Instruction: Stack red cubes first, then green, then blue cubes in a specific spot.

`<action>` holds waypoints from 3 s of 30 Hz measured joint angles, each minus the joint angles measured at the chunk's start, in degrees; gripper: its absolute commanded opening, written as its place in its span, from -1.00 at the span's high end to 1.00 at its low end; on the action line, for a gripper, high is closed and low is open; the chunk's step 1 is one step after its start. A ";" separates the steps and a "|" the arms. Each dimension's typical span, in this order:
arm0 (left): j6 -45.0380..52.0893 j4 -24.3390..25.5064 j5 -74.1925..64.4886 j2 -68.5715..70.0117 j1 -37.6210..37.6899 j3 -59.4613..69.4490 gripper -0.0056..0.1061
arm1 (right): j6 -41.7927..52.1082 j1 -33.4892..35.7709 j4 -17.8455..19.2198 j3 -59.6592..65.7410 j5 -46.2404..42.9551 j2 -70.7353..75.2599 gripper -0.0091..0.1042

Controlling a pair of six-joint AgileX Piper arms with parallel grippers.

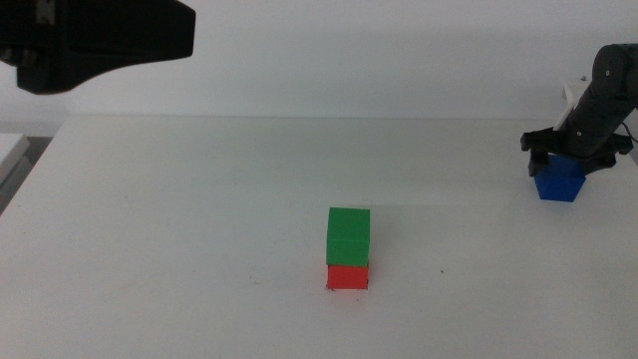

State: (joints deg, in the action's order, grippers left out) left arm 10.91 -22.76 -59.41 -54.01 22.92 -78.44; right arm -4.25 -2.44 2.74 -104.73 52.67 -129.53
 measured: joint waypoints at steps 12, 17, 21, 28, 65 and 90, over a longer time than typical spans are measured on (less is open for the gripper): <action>0.00 0.00 0.32 0.00 0.00 0.00 -0.78 | -4.31 5.40 0.95 5.09 3.16 11.15 0.63; 0.00 0.00 0.32 0.00 0.00 0.00 -0.78 | -24.89 25.64 10.88 14.82 7.76 26.81 0.63; 0.00 0.00 0.32 0.00 0.00 0.00 -0.78 | -37.37 39.69 16.57 12.02 14.07 27.35 0.63; 0.00 0.00 0.32 0.00 0.00 0.00 -0.78 | -45.30 47.41 15.12 6.95 15.90 22.92 0.63; -0.12 0.08 0.65 0.00 0.00 0.00 -0.78 | -52.54 50.93 20.33 6.39 11.67 16.42 -0.67; -0.23 0.08 0.65 0.00 0.00 0.00 -0.78 | 5.21 10.58 -10.84 54.80 -12.85 89.62 -0.75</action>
State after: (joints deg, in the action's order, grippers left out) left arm 10.68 -22.68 -58.75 -54.01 22.92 -78.44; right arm 0.96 8.15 -8.10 -49.93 39.82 -39.90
